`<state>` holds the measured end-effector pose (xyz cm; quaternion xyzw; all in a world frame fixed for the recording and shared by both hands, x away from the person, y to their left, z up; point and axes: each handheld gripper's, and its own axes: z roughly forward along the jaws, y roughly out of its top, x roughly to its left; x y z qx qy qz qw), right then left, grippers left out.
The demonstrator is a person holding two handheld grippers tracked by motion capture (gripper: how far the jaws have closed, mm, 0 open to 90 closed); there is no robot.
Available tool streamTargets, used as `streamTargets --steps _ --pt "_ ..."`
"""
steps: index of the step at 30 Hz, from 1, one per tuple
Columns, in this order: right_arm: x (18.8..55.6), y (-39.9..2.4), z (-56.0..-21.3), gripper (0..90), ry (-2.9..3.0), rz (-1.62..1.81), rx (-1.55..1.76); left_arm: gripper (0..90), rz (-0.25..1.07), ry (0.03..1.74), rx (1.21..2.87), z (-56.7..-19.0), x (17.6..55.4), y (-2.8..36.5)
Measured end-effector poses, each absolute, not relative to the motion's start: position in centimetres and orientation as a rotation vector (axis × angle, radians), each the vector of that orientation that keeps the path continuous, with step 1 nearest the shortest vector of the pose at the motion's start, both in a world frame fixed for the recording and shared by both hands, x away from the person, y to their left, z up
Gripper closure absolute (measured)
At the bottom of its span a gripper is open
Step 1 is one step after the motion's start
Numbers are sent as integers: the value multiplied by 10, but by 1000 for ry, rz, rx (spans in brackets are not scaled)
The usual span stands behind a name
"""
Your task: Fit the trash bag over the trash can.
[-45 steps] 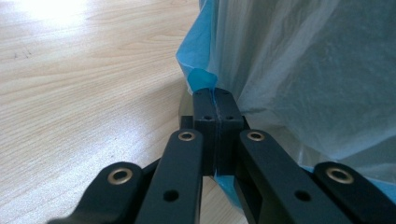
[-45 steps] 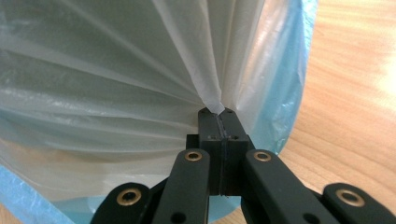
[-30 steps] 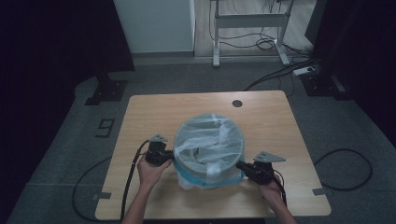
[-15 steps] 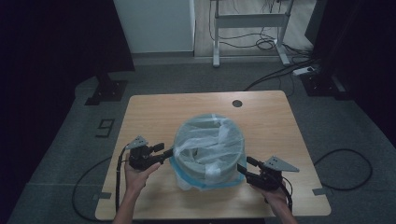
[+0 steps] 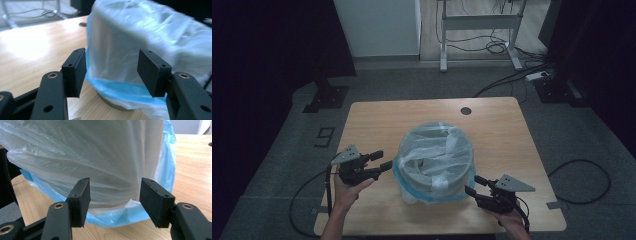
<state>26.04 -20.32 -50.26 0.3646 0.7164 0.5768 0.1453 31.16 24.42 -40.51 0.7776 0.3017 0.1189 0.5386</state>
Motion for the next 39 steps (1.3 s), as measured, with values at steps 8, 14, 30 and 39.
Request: streamTargets --steps 8,14,30,39 --pt "261 -217 -505 420 2038 1672 1096 395 242 537 1930 -369 329 222" --pt "260 -226 -510 422 2018 1673 1136 390 211 489 1965 -360 348 203" --pt "241 -241 -514 421 1968 1638 1206 386 68 351 2041 -351 380 171" --pt "241 -245 -516 421 1963 1632 1216 455 19 280 2192 -348 390 139"
